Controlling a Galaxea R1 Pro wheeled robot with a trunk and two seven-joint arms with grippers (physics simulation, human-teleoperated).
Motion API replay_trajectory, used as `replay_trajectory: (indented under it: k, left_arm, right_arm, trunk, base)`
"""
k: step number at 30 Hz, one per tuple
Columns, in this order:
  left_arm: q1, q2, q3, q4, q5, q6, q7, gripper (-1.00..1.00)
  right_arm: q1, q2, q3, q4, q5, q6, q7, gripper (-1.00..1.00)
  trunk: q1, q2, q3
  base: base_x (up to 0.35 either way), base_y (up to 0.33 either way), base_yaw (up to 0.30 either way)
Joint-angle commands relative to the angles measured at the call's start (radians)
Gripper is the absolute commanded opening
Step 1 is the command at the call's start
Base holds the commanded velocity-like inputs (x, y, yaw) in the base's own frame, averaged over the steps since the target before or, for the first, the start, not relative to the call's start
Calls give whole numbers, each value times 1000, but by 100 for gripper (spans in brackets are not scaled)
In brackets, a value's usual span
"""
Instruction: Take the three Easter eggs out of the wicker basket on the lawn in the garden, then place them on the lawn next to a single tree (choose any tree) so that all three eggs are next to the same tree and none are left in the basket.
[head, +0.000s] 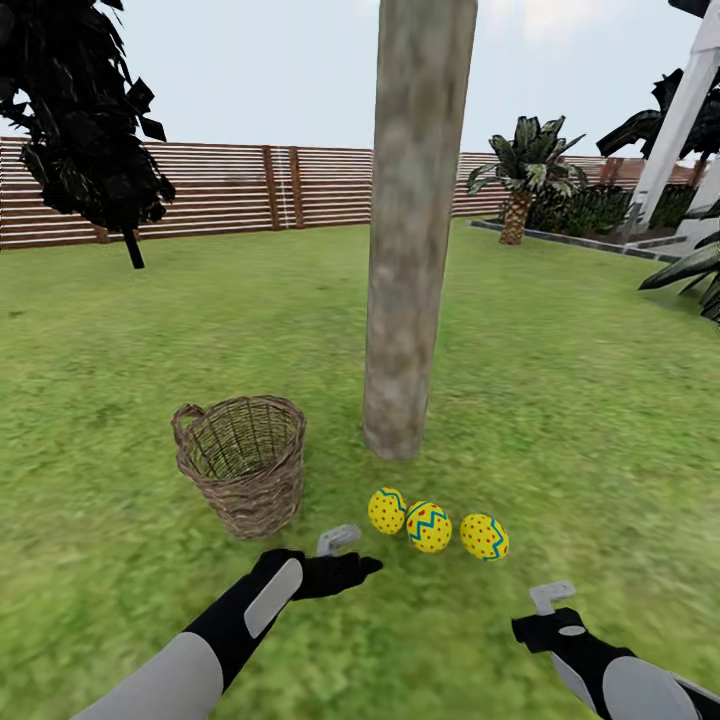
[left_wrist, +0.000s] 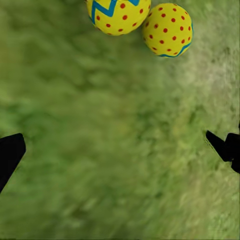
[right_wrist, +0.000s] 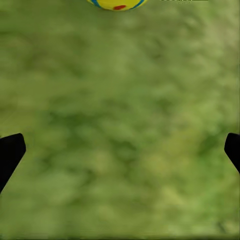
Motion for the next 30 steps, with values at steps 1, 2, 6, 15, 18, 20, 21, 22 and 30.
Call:
replay_trajectory:
  k: [1,2,6,15,18,20,21,22,30]
  left_arm:
    - [1,0,0,26,-2,-21,-2,100]
    - [2,3,0,38,-2,-32,-1,100]
    - [3,9,1,96,-2,-65,-1,100]
    - [3,9,2,177,-1,-151,15,100]
    - [3,9,2,199,-1,-196,42,100]
    - [4,11,3,206,0,-212,60,100]
    - [4,11,3,229,0,-218,76,100]
    - [4,10,3,243,0,-222,81,100]
    - [4,9,4,277,3,-253,90,100]
  right_arm:
    - [2,-2,-8,3,8,-6,-3,100]
    - [4,-3,-8,4,4,-6,-1,100]
    - [24,-3,-8,4,-8,-9,23,100]
    - [68,2,-7,4,0,-12,33,100]
    - [71,2,-7,4,-1,-12,33,100]
    - [75,2,-7,4,0,-13,33,100]
    - [79,2,-6,4,0,-14,33,100]
    - [81,5,-6,5,1,-17,33,100]
    - [103,31,-5,3,10,-83,30,100]
  trunk:
    - [-1,0,3]
    - [-1,0,7]
    - [-3,1,23]
    - [-7,3,57]
    - [-8,4,69]
    - [-9,4,77]
    - [-10,5,81]
    - [-10,5,84]
    - [-14,7,115]
  base:
    - [0,0,0]
    - [0,0,0]
    - [0,0,0]
    - [0,0,0]
    - [0,0,0]
    - [0,0,0]
    - [0,0,0]
    - [0,0,0]
    - [0,0,0]
